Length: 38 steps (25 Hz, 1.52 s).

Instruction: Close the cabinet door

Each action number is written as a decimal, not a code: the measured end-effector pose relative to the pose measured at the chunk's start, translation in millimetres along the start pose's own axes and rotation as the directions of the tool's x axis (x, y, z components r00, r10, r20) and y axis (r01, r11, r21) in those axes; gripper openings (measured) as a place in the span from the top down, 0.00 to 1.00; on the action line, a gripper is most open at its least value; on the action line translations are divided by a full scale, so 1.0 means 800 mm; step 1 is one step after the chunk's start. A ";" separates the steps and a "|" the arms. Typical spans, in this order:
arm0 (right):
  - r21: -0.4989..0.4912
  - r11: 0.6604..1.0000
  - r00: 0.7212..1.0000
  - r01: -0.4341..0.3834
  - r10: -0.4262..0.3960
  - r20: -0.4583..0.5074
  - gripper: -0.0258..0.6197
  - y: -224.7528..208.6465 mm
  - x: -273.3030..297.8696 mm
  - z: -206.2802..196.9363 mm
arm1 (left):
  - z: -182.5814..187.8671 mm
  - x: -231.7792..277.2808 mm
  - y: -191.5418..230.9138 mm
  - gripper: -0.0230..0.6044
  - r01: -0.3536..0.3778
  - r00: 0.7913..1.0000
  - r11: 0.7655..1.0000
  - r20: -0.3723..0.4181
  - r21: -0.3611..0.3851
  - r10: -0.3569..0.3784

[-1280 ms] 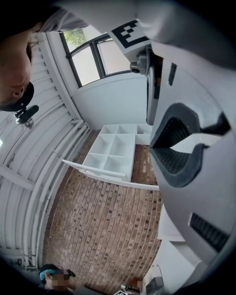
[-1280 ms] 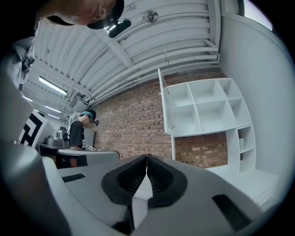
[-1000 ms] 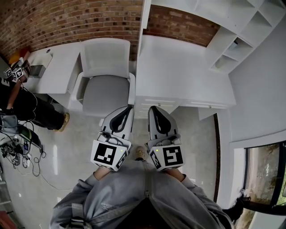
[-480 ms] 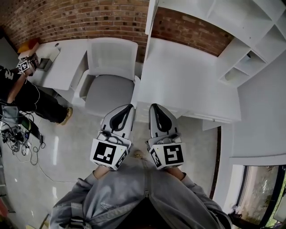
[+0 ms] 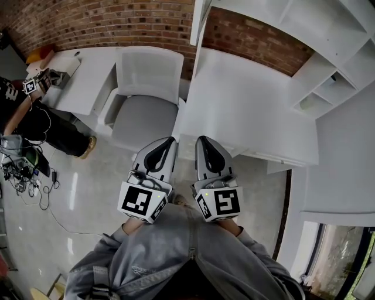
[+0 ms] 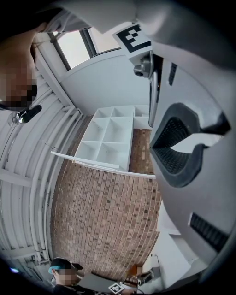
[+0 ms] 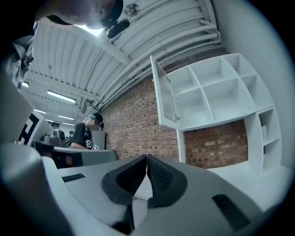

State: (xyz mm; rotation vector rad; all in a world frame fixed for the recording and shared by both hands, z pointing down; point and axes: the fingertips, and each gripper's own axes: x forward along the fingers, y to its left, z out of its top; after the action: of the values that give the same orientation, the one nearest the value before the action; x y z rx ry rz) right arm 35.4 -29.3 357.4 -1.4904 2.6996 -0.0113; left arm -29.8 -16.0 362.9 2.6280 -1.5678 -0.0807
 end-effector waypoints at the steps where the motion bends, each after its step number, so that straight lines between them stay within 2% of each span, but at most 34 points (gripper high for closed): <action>1: 0.002 1.000 1.000 0.003 -0.003 -0.001 0.92 0.000 0.002 -0.001 | -0.001 0.002 0.002 0.95 0.002 1.000 1.000 -0.002 -0.003 -0.002; 8: -0.002 0.999 0.999 0.035 -0.035 0.001 0.92 -0.012 0.031 -0.010 | -0.003 0.033 0.027 0.95 0.035 0.999 0.999 0.010 -0.002 -0.035; 20: -0.041 0.989 0.990 0.141 -0.140 0.025 0.92 -0.049 0.128 0.006 | 0.029 0.122 0.095 0.95 0.124 0.991 0.991 0.037 0.042 -0.125; 26: -0.052 0.977 0.978 0.207 -0.206 0.034 0.92 -0.069 0.162 0.009 | 0.033 0.160 0.116 0.95 0.191 0.981 0.981 0.040 0.038 -0.192; 33: -0.055 0.956 0.957 0.288 -0.285 0.042 0.92 -0.083 0.185 0.013 | 0.039 0.191 0.125 0.95 0.282 0.958 0.958 0.038 0.041 -0.284; 38: -0.056 0.950 0.951 0.308 -0.306 0.033 0.92 -0.088 0.194 0.010 | 0.038 0.198 0.132 0.95 0.302 0.952 0.953 0.036 0.028 -0.303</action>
State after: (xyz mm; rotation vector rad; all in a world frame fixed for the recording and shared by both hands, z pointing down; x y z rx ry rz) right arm 12.7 -197.6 344.4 -1.8998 2.4406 0.0740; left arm -49.5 -206.9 342.0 2.8795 -1.1670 -0.1350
